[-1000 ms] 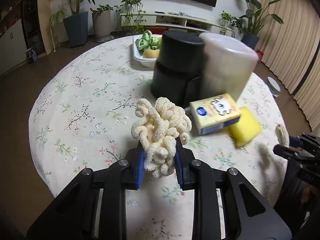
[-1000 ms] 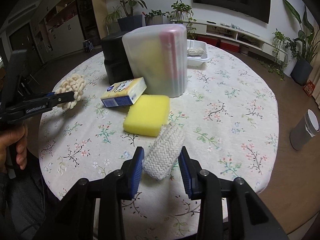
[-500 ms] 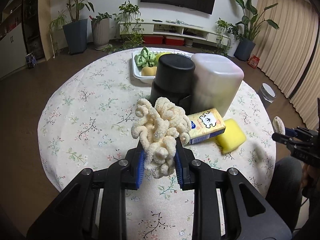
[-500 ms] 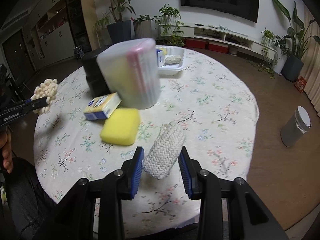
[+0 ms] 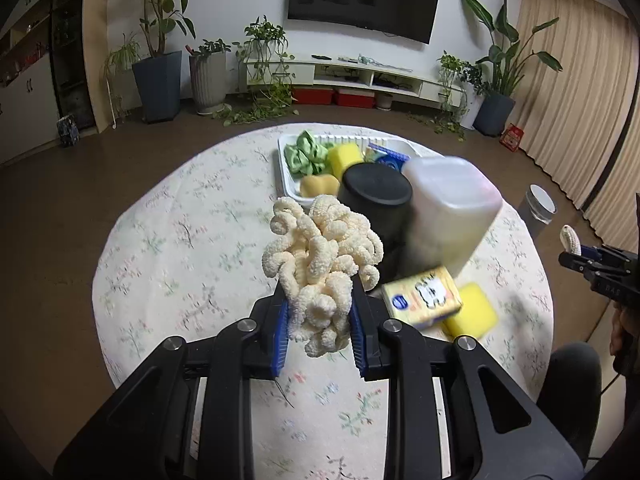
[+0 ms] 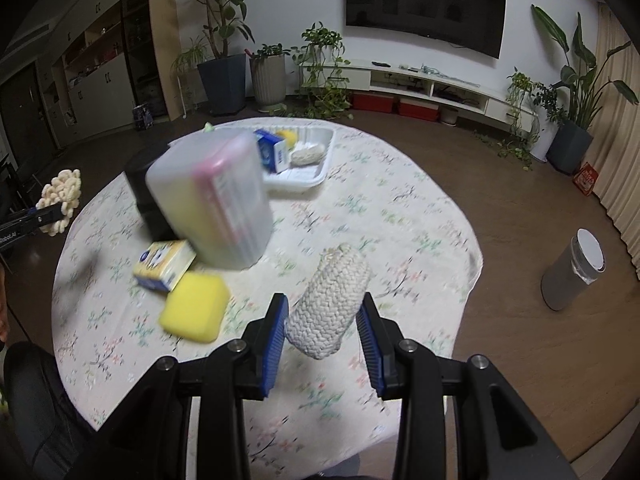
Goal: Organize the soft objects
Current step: 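Carry the loofah and knitted mitt over the white tray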
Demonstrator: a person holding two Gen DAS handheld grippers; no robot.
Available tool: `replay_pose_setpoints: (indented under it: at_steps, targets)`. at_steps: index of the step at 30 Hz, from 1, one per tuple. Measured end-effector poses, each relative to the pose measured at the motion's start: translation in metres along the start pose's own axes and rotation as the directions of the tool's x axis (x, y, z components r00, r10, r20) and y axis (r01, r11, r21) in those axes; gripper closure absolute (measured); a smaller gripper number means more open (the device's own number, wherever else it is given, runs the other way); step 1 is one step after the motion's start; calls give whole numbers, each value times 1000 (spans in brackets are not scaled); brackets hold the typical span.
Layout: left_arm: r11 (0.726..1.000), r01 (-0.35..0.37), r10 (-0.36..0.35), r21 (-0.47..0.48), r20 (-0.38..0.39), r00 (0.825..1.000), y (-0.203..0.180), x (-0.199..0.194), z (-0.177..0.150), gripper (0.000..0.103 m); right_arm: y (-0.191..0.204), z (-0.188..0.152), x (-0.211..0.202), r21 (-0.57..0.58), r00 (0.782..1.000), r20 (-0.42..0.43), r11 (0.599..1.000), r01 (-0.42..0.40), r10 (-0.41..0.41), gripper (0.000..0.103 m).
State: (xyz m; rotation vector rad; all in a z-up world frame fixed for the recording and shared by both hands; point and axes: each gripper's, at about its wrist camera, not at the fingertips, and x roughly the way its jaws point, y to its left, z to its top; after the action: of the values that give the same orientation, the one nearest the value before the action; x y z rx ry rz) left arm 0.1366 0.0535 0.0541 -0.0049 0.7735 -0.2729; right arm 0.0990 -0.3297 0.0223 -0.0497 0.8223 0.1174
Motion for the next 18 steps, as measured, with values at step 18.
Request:
replay_pose_setpoints:
  at_steps: [18]
  targets:
    - [998,-21,19,65,44,999,11,18,78,80,-32,84,20,-41,995,63,996,74,-71,65]
